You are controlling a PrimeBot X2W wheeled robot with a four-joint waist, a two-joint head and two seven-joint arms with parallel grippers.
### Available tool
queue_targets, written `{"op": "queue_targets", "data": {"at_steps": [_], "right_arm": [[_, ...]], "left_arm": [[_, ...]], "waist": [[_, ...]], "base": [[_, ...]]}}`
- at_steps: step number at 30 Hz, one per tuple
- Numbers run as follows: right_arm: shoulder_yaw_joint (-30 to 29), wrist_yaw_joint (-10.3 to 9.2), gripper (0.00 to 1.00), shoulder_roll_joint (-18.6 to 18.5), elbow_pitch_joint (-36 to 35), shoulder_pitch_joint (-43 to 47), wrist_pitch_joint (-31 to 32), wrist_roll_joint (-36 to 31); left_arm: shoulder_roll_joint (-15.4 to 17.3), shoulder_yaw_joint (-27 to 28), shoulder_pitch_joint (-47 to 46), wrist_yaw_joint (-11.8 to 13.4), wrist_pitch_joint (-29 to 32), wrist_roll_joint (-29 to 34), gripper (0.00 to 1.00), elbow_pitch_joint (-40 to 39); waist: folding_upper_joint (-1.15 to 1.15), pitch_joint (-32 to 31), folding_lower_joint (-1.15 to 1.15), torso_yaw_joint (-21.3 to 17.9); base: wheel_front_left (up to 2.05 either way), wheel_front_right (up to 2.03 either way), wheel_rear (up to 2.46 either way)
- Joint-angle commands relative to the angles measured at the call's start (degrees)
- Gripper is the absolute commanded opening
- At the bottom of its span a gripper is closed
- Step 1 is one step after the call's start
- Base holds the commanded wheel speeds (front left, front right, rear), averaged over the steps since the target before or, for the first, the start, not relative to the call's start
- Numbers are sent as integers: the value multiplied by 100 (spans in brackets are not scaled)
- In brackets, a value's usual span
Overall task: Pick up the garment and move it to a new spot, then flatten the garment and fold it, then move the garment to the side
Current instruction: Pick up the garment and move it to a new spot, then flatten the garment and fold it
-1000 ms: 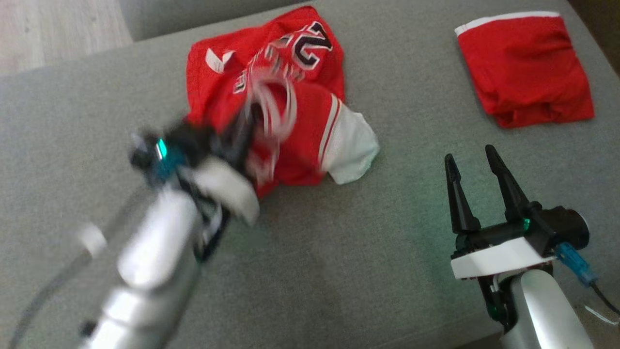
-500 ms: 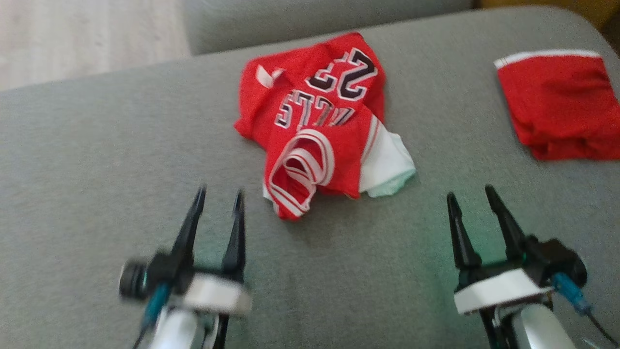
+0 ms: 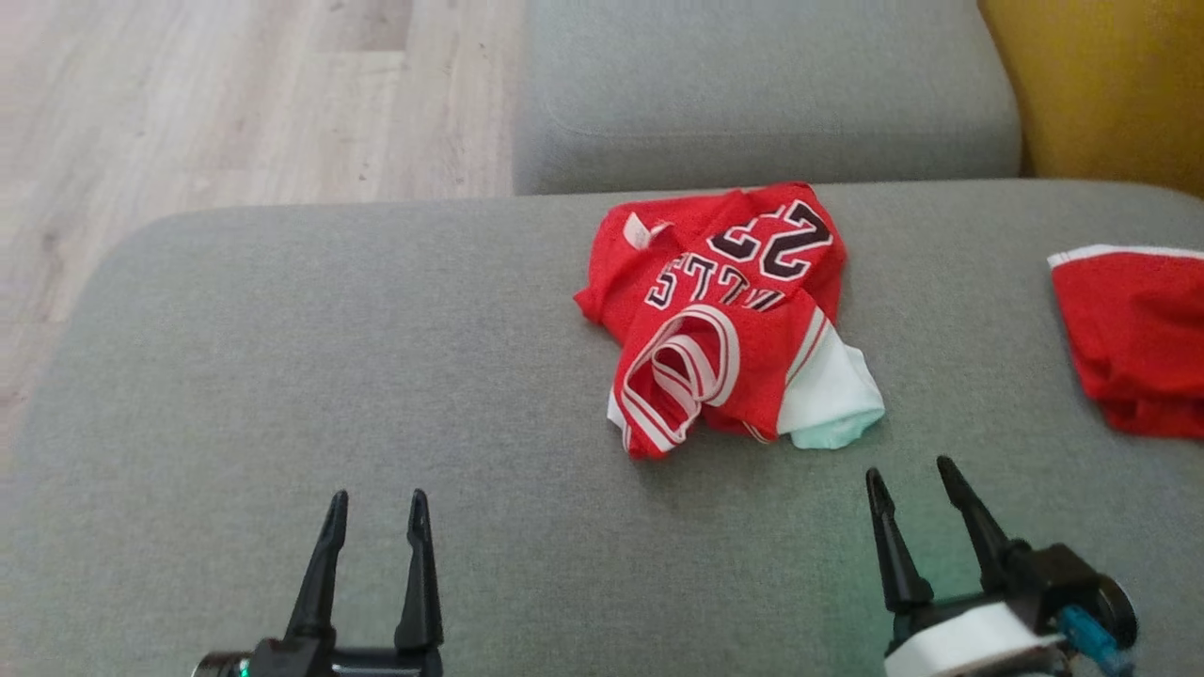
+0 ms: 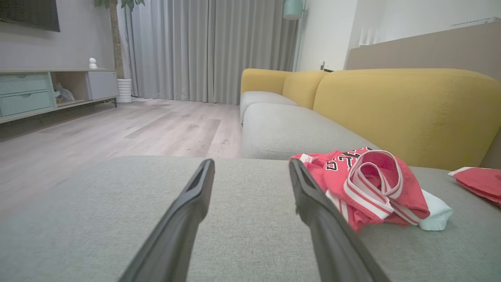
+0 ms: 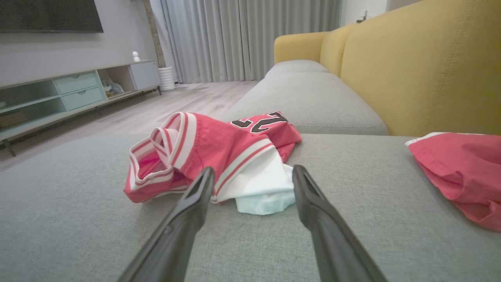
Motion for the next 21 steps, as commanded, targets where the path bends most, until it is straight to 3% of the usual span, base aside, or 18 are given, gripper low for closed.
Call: {"op": "queue_targets", "data": {"at_steps": [1, 21], "right_arm": [[125, -4, 100, -16, -184, -82, -21, -20], [117, -4, 100, -14, -357, 120, -21, 38]], "left_arm": [[-40, 115, -207, 33, -54, 42, 100, -235], [-42, -34, -70, 66, -54, 66, 100, -120]], "waist": [[-1, -63, 2, 65], [-1, -153, 2, -10]], "base": [[0, 0, 0], [0, 0, 0]]}}
